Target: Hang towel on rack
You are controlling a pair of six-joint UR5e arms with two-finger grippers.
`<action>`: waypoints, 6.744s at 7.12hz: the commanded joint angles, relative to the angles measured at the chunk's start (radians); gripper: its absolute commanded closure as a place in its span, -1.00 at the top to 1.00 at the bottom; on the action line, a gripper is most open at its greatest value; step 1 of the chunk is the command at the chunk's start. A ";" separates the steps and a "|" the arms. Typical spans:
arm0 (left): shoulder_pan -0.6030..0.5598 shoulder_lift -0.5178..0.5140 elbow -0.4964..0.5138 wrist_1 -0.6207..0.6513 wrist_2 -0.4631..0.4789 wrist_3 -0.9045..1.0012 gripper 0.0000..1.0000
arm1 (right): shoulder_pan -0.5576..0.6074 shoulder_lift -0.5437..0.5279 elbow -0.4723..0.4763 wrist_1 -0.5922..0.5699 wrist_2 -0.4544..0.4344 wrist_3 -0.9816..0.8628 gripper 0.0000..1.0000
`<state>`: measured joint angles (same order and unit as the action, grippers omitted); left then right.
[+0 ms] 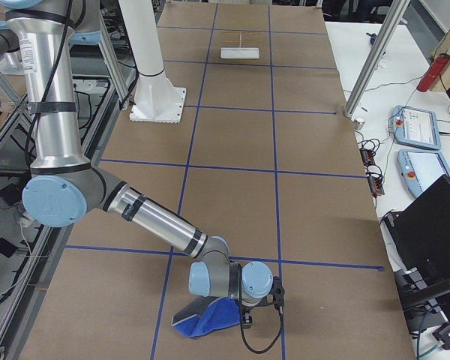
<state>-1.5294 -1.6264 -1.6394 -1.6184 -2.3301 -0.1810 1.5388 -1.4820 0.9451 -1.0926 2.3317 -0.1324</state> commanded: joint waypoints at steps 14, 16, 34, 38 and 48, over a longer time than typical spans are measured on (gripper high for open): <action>-0.002 -0.001 -0.003 -0.002 -0.005 0.000 0.98 | 0.142 0.101 -0.001 -0.010 0.193 -0.136 -1.00; -0.002 0.000 -0.005 -0.003 -0.008 0.005 0.98 | 0.147 0.130 0.348 -0.318 0.177 -0.118 -1.00; 0.827 -0.947 0.243 -0.376 0.107 -1.572 0.96 | -0.967 0.486 1.218 -0.641 -0.787 0.496 -1.00; 0.828 -0.980 0.280 -0.379 0.109 -1.571 0.94 | -0.974 0.485 1.222 -0.642 -0.798 0.496 -1.00; 0.715 -0.797 0.062 -0.387 -0.027 -1.568 -1.00 | -0.771 0.415 1.226 -0.674 -0.544 0.652 1.00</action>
<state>-0.7748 -2.5247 -1.4663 -2.0077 -2.2948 -1.7492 0.6772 -1.0431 2.1807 -1.7496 1.6678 0.5076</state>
